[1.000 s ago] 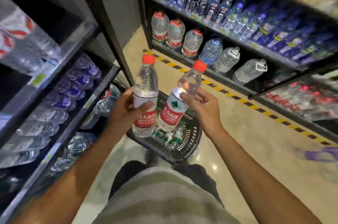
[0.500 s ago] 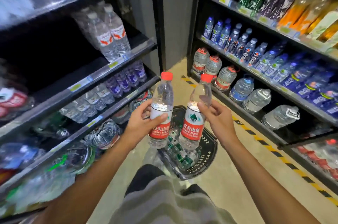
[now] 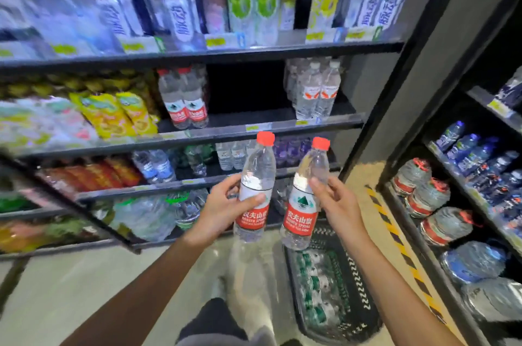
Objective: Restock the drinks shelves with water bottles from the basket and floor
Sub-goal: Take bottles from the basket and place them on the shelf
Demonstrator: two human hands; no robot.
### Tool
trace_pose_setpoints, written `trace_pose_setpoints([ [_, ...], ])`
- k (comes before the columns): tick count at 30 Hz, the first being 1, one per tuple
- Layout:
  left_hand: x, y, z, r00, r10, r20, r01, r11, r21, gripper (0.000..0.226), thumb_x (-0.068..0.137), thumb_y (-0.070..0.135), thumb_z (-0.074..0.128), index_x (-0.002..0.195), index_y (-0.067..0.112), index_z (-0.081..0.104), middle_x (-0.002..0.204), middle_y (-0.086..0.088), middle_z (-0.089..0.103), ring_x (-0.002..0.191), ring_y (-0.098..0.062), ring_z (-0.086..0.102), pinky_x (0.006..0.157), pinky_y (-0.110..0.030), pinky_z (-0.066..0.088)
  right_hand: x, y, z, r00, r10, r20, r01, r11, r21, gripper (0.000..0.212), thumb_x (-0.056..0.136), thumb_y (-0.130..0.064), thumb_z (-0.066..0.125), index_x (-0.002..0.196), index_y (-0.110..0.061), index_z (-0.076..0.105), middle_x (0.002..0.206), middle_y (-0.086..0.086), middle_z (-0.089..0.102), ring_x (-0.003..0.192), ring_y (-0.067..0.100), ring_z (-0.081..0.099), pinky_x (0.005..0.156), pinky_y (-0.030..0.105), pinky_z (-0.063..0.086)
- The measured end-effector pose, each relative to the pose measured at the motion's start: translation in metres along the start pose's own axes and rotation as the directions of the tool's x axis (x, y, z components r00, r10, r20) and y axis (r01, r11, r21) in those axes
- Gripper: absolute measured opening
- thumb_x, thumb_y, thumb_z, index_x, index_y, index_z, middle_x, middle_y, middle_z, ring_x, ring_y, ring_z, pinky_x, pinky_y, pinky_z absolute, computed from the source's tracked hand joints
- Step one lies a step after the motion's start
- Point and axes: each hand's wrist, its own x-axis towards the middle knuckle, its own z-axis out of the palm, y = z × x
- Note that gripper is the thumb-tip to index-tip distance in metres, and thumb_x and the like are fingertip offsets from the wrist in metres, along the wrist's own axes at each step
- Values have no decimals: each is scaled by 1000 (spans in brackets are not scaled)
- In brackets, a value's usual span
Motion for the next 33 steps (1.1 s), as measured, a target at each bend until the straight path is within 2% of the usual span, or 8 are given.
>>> trace_pose_setpoints([
  [4, 1, 5, -60, 992, 35, -119, -35, 999, 0, 41, 69, 21, 87, 104, 39, 74, 105, 13, 78, 94, 1, 70, 77, -13, 54, 29, -3, 60, 994, -16, 109, 17, 1000, -13, 29, 97, -21, 67, 126, -15, 69, 113, -6, 77, 102, 4, 72, 75, 13, 54],
  [9, 14, 5, -140, 973, 36, -228, -43, 999, -24, 41, 69, 17, 86, 104, 32, 70, 94, 17, 79, 83, 5, 71, 71, -10, 53, 69, -4, 145, 977, -28, 213, 38, 998, -44, 20, 95, -20, 70, 115, -24, 72, 105, -11, 79, 96, 1, 73, 73, 12, 54],
  [12, 29, 4, -184, 964, 54, -262, -65, 997, -32, 45, 72, 13, 86, 110, 30, 69, 98, 14, 79, 86, 1, 73, 72, -15, 56, 95, 2, 190, 965, -29, 260, 41, 998, -43, 29, 94, -15, 69, 123, -15, 69, 113, -1, 78, 103, 10, 73, 78, 16, 56],
  [16, 53, 0, -231, 961, 66, -270, -73, 997, -13, 44, 78, 3, 85, 107, 32, 69, 99, 15, 79, 89, -2, 74, 72, -16, 57, 119, 9, 232, 956, -34, 292, 45, 999, -29, 44, 86, -24, 72, 128, -16, 65, 119, -1, 76, 109, 10, 72, 83, 18, 55],
  [22, 79, -1, -263, 969, 104, -223, -94, 994, 55, 50, 78, 15, 87, 105, 54, 70, 104, 16, 78, 94, -3, 73, 71, -12, 56, 144, 24, 258, 965, 11, 261, 6, 998, -65, 32, 92, -18, 69, 124, -13, 66, 113, -2, 77, 105, 15, 74, 79, 19, 57],
  [26, 98, 1, -268, 973, 97, -207, -81, 993, 84, 49, 72, 38, 88, 116, 41, 69, 112, 11, 77, 102, -11, 73, 79, -28, 62, 156, 24, 266, 968, -2, 251, 27, 995, -96, 29, 88, -34, 68, 117, -29, 70, 109, -15, 77, 100, 5, 73, 74, 15, 57],
  [29, 115, 4, -266, 968, 95, -231, -72, 992, 107, 49, 76, 27, 89, 120, 33, 68, 112, 13, 76, 104, -13, 72, 85, -34, 62, 170, 26, 267, 962, -12, 274, 40, 994, -97, 25, 91, -31, 70, 116, -35, 70, 110, -17, 76, 101, 2, 72, 74, 13, 56],
  [33, 134, 6, -266, 962, 119, -246, -86, 986, 140, 47, 78, 18, 88, 116, 37, 68, 110, 16, 76, 103, -9, 72, 87, -30, 61, 187, 28, 264, 949, -34, 312, 65, 994, -88, 38, 89, -34, 69, 126, -28, 68, 121, -10, 74, 114, 10, 69, 86, 20, 57],
])
